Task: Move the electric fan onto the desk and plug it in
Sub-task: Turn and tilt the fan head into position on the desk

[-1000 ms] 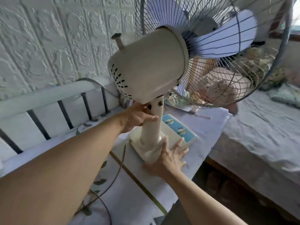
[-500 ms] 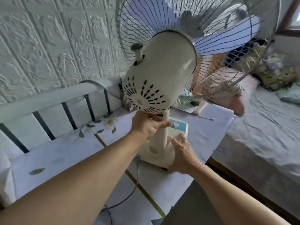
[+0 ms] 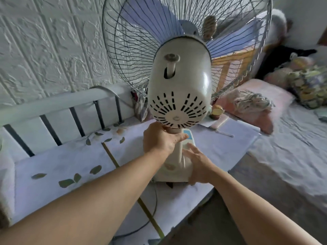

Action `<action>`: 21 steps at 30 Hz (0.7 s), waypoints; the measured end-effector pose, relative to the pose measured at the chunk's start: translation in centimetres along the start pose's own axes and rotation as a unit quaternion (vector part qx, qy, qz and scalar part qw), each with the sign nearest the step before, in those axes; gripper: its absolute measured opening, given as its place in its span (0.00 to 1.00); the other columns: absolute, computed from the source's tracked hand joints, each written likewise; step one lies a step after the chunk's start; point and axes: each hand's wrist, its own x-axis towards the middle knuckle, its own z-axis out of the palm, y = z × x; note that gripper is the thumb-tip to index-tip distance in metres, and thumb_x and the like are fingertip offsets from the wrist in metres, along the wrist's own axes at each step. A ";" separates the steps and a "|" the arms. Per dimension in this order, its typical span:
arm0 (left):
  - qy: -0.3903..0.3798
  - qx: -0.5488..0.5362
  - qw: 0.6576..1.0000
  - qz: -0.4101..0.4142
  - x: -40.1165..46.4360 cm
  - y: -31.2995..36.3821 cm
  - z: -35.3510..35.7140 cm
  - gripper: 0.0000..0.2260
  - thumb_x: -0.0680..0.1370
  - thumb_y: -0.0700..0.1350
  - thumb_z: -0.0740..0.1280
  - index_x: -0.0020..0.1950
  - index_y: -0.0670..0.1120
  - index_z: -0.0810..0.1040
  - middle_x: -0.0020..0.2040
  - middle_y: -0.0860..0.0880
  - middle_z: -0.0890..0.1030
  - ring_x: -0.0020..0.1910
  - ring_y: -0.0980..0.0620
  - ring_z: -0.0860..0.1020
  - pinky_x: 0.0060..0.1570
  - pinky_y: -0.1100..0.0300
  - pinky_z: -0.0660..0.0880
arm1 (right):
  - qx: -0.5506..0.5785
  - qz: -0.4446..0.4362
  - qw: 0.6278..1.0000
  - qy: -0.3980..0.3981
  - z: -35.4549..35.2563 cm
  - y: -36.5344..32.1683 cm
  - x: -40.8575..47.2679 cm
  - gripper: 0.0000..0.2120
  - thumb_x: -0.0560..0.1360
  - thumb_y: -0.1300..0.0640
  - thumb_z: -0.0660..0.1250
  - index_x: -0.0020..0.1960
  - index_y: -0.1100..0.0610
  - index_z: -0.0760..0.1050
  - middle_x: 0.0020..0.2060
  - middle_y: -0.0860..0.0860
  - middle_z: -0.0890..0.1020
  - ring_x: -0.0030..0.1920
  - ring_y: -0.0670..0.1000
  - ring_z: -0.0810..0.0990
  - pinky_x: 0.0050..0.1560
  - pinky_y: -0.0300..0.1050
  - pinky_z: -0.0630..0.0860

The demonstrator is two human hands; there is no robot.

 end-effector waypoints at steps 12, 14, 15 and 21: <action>-0.167 0.052 0.985 0.002 -1.8 -0.4 -4.7 0.31 0.69 0.42 0.75 0.68 0.47 0.66 0.67 0.46 0.73 0.66 0.46 0.73 0.63 0.56 0.69 | 0.090 0.083 0.992 0.014 -3.0 -4.3 -5.0 0.57 0.62 0.51 0.77 0.78 0.50 0.42 0.75 0.55 0.49 0.74 0.59 0.49 0.72 0.55 0.59; -0.178 0.062 0.982 0.005 -2.3 0.2 -6.3 0.33 0.68 0.40 0.75 0.70 0.47 0.65 0.66 0.45 0.74 0.64 0.46 0.73 0.58 0.59 0.71 | 0.107 0.094 0.990 0.023 -4.7 -5.2 -6.4 0.55 0.63 0.51 0.76 0.78 0.50 0.43 0.75 0.56 0.49 0.75 0.60 0.48 0.73 0.56 0.57; -0.187 0.069 0.980 0.008 -2.5 0.6 -7.1 0.34 0.68 0.40 0.75 0.70 0.46 0.65 0.66 0.45 0.74 0.63 0.47 0.74 0.56 0.61 0.71 | 0.113 0.102 0.988 0.028 -5.5 -5.6 -7.1 0.54 0.64 0.51 0.76 0.78 0.49 0.44 0.76 0.56 0.48 0.75 0.60 0.47 0.73 0.58 0.56; -0.209 0.040 0.976 -0.036 -3.4 2.8 -11.6 0.37 0.69 0.38 0.73 0.75 0.48 0.60 0.71 0.43 0.69 0.69 0.46 0.70 0.64 0.55 0.71 | 0.136 0.123 0.980 0.082 -9.9 -8.7 -11.2 0.55 0.65 0.51 0.76 0.78 0.50 0.41 0.77 0.56 0.47 0.77 0.58 0.46 0.74 0.58 0.57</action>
